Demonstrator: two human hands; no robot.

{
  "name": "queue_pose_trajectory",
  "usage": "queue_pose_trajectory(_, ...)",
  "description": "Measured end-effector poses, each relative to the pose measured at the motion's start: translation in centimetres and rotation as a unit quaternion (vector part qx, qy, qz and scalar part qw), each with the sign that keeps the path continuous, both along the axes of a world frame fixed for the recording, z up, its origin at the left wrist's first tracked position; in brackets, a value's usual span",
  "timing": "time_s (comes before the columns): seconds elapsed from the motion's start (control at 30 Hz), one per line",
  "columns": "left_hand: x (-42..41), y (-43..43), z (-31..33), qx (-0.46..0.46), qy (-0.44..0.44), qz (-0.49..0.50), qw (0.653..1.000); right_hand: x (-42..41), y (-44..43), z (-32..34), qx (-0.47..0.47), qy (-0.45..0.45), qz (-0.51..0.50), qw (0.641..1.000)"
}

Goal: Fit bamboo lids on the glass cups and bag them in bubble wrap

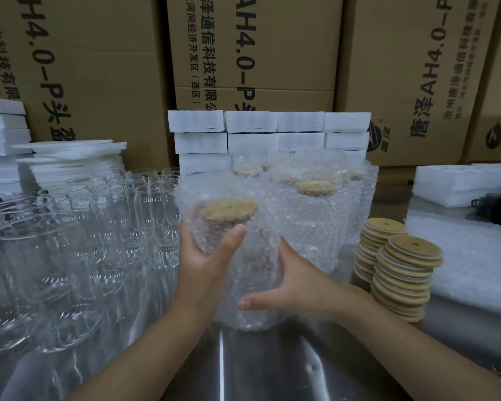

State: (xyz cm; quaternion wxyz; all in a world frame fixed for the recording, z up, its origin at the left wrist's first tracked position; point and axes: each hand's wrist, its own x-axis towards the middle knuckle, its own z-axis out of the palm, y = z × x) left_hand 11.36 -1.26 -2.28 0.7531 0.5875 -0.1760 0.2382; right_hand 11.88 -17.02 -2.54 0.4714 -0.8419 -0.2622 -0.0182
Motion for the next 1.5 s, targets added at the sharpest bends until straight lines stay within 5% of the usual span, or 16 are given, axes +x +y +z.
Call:
queue_pose_trajectory(0.27, 0.2, 0.1, 0.4, 0.029, 0.032, -0.064, 0.997, 0.0, 0.3, 0.7, 0.137, -0.063, -0.010, 0.989)
queue_pose_trajectory(0.57, 0.5, -0.5, -1.2, 0.261, 0.028, -0.050, 0.964, -0.4, -0.4, 1.6, 0.290, -0.063, -0.070, 0.952)
queue_pose_trajectory(0.9, 1.0, -0.3, -1.7, 0.391, 0.019, 0.034, 0.919, -1.1, -1.7, 3.5, 0.125, -0.186, -0.156, 0.962)
queue_pose_trajectory(1.1, 2.4, 0.6, -1.0, 0.229, 0.158, 0.068, 0.958, 0.7, 1.1, 4.8, 0.183, -0.268, -0.238, 0.915)
queue_pose_trajectory(1.33, 2.9, 0.1, -2.1, 0.408, 0.230, 0.039, 0.883, 5.4, 6.7, 4.3, 0.065, -0.334, -0.229, 0.912)
queue_pose_trajectory(1.5, 3.0, 0.3, -2.4, 0.430, 0.229, 0.030, 0.873, 8.2, 7.6, 3.1, 0.003, -0.306, -0.252, 0.918)
